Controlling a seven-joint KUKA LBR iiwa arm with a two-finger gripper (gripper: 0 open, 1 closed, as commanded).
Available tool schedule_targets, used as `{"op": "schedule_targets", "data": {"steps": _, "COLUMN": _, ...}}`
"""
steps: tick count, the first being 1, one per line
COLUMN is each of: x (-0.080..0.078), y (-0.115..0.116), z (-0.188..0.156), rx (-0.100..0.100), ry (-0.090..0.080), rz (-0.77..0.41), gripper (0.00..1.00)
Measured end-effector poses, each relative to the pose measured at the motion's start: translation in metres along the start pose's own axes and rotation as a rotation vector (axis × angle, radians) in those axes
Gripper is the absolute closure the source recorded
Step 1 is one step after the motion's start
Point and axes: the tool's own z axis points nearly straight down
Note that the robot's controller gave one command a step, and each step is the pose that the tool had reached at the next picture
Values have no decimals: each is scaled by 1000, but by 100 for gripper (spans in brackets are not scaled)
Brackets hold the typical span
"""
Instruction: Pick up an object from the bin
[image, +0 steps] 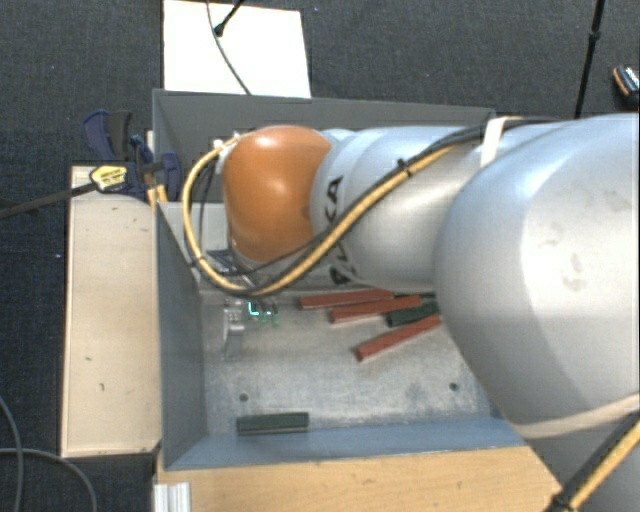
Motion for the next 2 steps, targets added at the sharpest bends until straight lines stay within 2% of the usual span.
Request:
{"op": "schedule_targets", "data": {"steps": 1, "x": -10, "y": -92, "z": 61, "rx": 5, "ry": -3, "rz": -76, "gripper": 0}}
{"op": "schedule_targets", "data": {"steps": 2, "x": 11, "y": -154, "z": 1, "rx": 3, "ry": -7, "rz": -218, "gripper": 0}}
